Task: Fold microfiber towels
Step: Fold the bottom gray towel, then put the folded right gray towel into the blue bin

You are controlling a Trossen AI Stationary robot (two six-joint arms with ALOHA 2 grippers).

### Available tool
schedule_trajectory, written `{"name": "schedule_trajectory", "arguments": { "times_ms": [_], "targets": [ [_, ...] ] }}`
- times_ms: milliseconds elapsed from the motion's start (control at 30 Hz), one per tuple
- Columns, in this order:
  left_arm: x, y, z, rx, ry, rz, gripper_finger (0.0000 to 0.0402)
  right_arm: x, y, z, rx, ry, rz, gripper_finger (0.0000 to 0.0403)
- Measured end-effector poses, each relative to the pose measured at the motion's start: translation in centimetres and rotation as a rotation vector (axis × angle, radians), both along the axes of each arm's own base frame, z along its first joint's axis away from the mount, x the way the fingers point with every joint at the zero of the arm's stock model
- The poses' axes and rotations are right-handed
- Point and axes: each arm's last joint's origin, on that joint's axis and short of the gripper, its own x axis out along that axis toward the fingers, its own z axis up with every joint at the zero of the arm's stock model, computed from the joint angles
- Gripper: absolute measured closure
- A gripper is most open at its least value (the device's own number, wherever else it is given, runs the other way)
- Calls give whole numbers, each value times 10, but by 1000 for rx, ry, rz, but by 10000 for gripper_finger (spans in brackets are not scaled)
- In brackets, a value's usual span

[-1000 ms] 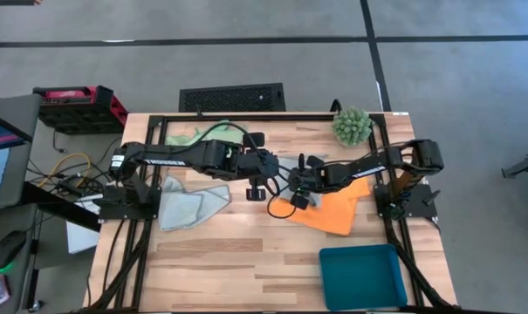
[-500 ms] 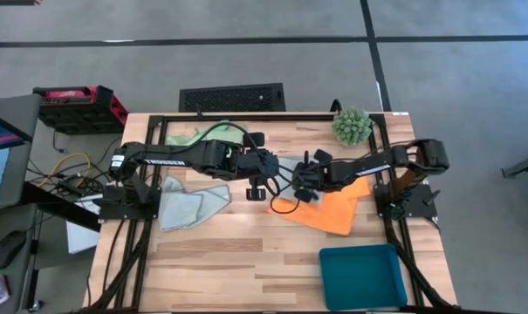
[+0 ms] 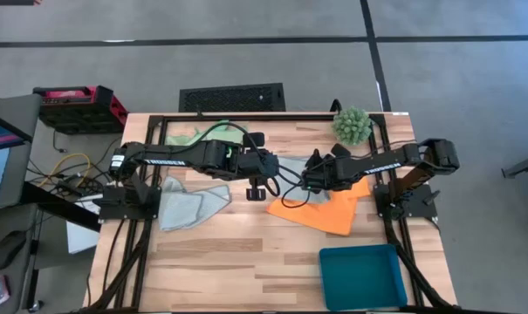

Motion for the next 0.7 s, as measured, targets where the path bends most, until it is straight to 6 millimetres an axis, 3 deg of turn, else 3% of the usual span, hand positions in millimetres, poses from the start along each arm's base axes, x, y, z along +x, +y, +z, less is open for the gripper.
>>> {"name": "schedule_trajectory", "arguments": {
  "times_ms": [267,400,700],
  "targets": [
    [0,0,-5,-29,2,17,259,-4,11,12,1,-53,37,274],
    [1,-2,-30,-83,69,-1,260,-11,24,32,13,-138,92,274],
    [16,-7,-102,-126,9,-197,259,-37,54,71,125,-279,291,275]
  ]
}}
